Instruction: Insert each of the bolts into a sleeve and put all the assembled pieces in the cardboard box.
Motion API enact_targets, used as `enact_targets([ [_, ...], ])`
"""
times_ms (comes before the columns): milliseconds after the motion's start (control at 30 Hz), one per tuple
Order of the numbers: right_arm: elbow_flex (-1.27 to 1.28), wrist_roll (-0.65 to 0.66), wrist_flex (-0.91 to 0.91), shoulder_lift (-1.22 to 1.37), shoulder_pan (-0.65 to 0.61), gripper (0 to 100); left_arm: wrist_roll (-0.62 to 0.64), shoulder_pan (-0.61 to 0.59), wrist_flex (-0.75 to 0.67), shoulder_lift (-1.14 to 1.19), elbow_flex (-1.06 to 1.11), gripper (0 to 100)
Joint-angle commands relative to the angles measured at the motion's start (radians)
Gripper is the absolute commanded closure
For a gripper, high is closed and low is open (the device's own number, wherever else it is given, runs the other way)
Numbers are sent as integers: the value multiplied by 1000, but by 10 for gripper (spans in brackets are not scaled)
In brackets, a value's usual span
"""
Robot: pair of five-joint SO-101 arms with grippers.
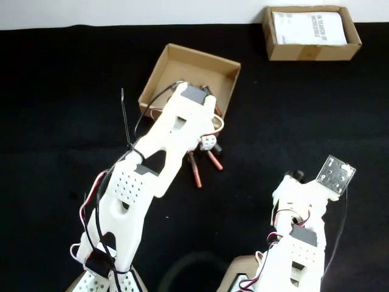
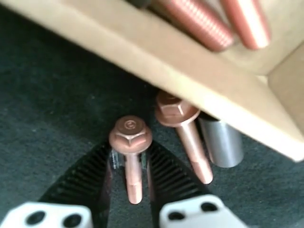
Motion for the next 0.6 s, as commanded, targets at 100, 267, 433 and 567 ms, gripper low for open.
enact_targets([
  [100, -16, -87, -8, -21, -153, 991, -107, -41, 8, -48, -162, 992],
  [267, -27, -87, 41, -25, -309, 991, -201, -36, 100, -180, -318, 992],
  [433, -113, -87, 259, -174, -406, 991, -315, -71, 114, -381, -272, 992],
  [567, -134, -81, 357, -378, -486, 991, -379, -73, 114, -605, -97, 992],
])
